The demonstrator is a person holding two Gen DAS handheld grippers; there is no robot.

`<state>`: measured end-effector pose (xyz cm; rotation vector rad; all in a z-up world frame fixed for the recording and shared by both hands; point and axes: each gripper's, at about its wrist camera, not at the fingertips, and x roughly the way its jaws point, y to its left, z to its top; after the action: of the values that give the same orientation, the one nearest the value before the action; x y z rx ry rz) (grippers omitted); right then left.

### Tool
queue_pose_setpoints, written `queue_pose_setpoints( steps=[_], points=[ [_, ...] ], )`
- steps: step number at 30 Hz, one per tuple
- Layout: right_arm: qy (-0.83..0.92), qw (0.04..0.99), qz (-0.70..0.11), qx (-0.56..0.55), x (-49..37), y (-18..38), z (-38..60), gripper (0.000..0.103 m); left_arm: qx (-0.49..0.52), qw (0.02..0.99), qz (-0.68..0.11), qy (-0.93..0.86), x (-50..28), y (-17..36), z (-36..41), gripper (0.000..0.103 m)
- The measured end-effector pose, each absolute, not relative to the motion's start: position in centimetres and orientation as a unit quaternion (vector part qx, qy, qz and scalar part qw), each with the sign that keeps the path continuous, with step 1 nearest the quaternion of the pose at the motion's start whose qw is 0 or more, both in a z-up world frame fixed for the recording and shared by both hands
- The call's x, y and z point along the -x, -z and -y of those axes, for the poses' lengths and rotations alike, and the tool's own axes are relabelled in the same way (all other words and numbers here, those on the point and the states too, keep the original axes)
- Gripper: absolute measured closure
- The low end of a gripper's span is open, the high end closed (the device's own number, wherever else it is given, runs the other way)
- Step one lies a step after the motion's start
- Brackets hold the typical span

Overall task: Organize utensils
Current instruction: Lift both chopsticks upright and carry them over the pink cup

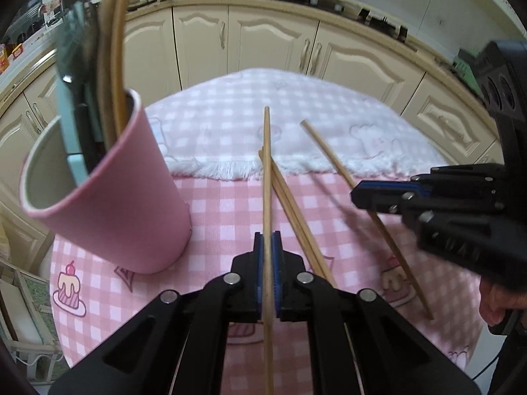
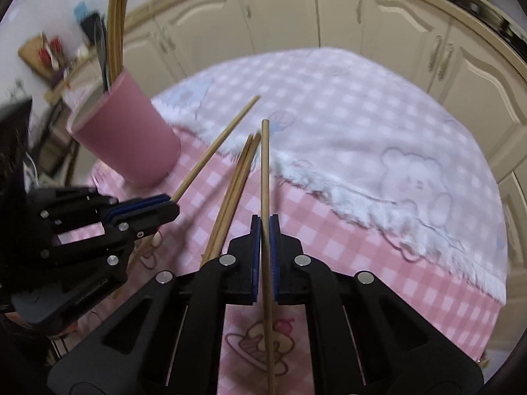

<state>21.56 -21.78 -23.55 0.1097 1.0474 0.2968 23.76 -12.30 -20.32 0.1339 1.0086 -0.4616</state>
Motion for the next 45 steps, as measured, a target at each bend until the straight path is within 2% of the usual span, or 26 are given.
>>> queue_pose_setpoints(
  steps=[14, 33, 39, 45],
  points=[
    [-0.163, 0.899, -0.381, -0.145, -17.8, 17.3, 24.3, 0.097, 0.0, 0.907, -0.341, 0.246, -19.6, 12.3, 8.5, 0.098],
    [-0.23, 0.932, -0.253, -0.124, -17.9, 5.7, 20.6, 0.097, 0.054, 0.969, -0.144, 0.195, -19.3, 1.8, 2.8, 0.098],
    [-0.251, 0.937, -0.218, -0.102, -18.4, 1.4, 18.5, 0.097, 0.066, 0.972, -0.111, 0.199, -20.1, 0.2, 2.4, 0.098],
    [-0.264, 0.938, -0.206, -0.087, -19.8, -0.6, 16.4, 0.097, 0.082, 0.97, -0.094, 0.208, -21.6, 0.0, 2.0, 0.098]
  ],
)
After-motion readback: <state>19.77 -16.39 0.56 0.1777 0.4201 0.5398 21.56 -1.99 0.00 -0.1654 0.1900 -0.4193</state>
